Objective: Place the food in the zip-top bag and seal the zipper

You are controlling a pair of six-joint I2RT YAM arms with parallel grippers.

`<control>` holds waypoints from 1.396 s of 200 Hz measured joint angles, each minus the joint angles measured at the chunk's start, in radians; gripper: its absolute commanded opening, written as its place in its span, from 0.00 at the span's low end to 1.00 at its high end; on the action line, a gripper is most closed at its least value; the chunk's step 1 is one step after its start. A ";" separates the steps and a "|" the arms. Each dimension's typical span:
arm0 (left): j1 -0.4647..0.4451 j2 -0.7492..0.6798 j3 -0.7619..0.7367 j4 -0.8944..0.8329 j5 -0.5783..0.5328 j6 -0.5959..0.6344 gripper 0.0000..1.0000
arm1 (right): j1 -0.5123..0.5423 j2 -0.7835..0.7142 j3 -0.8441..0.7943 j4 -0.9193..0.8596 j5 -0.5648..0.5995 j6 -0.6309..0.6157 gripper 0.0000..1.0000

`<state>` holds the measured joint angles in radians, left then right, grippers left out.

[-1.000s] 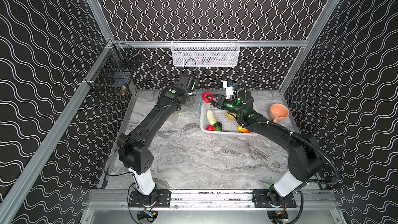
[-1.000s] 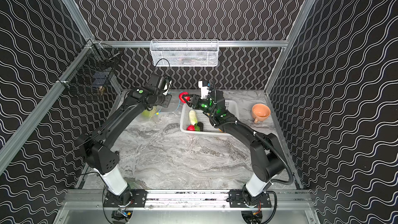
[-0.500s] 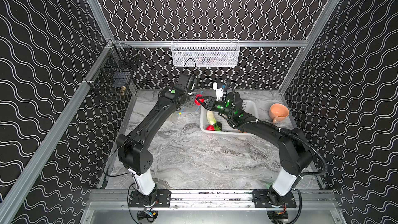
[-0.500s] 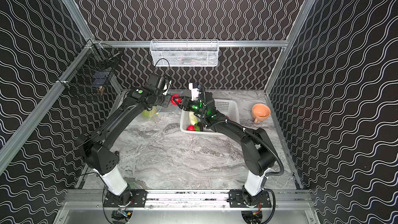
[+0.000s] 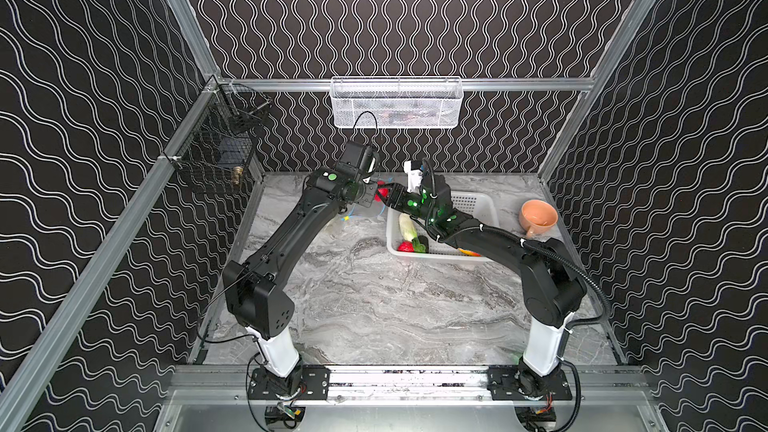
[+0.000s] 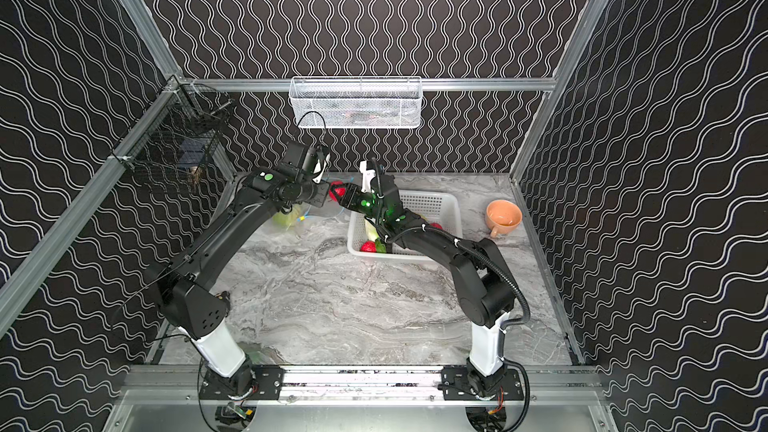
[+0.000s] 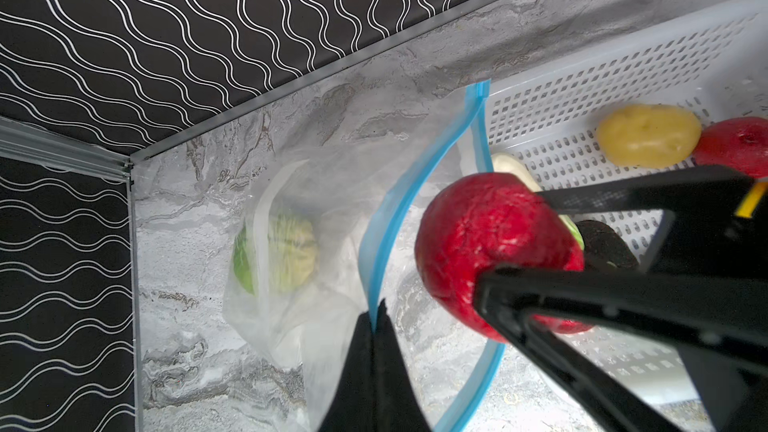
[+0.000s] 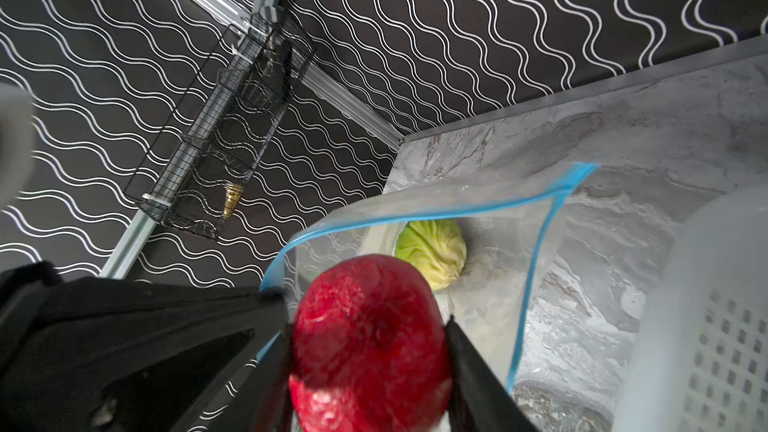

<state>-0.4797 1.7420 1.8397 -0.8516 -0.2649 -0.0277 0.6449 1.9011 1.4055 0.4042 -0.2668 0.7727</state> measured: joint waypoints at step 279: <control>0.000 -0.008 0.012 -0.004 0.017 -0.001 0.00 | 0.033 -0.024 0.149 -0.315 0.105 -0.176 0.97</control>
<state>-0.4797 1.7340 1.8519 -0.8558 -0.2478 -0.0284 0.6781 1.8774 1.5543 0.0895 -0.1623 0.5964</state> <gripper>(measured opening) 0.040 0.966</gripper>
